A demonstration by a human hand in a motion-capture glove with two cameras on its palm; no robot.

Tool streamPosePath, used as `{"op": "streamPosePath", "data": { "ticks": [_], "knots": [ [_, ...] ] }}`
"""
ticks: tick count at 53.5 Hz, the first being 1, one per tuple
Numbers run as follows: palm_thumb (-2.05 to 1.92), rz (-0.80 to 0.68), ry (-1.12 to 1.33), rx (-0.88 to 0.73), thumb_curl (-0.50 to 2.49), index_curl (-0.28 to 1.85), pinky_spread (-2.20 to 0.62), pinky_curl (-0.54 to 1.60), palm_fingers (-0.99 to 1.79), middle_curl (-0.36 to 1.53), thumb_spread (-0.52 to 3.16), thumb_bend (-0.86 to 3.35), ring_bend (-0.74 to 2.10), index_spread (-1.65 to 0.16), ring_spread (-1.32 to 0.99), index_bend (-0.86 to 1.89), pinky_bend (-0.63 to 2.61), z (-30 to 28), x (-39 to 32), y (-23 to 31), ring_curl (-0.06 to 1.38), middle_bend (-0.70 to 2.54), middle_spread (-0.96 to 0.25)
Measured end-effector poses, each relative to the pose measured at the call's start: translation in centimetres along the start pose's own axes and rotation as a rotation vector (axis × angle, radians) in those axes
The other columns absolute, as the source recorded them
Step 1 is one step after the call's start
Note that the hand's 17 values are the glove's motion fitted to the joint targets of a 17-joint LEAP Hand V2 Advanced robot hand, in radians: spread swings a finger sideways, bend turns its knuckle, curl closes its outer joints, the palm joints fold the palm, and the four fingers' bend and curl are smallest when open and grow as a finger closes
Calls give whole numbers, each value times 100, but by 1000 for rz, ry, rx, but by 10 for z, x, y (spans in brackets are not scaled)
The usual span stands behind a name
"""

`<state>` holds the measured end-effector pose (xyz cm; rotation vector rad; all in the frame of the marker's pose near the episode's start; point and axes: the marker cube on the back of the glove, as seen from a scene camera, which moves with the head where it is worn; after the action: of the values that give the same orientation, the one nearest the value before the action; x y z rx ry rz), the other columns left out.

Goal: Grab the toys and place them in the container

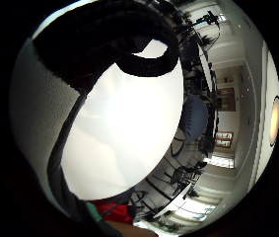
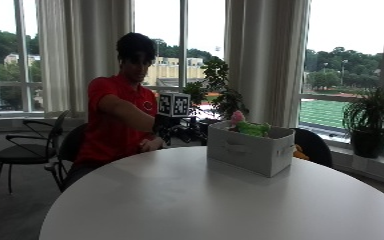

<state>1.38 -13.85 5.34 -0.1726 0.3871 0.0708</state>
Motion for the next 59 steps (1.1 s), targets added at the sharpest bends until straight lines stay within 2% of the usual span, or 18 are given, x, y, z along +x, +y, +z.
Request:
{"op": "streamPosePath", "data": {
  "ticks": [20, 31, 50, 59],
  "knots": [
    [-9, 26, -82, -31, 20, 35, 10, 31, -11, 20, 113, -7, 20, -41, -4, 18, 106, 16, 21, 52, 32, 12, -11],
    [-8, 54, -111, -13, 20, 35, 10, 31, -11, 20, 113, -6, 19, -41, -4, 18, 105, 16, 45, 57, 32, 12, -11],
    [-5, 35, -118, -36, 20, 37, 11, 31, -11, 19, 116, -5, 19, -42, -4, 19, 103, 27, 34, 96, 31, 12, -11],
    [-5, 28, -119, -11, 20, 37, 10, 31, -11, 18, 117, -5, 18, -41, -3, 19, 103, 23, 48, 88, 31, 12, -11]
  ]
}}
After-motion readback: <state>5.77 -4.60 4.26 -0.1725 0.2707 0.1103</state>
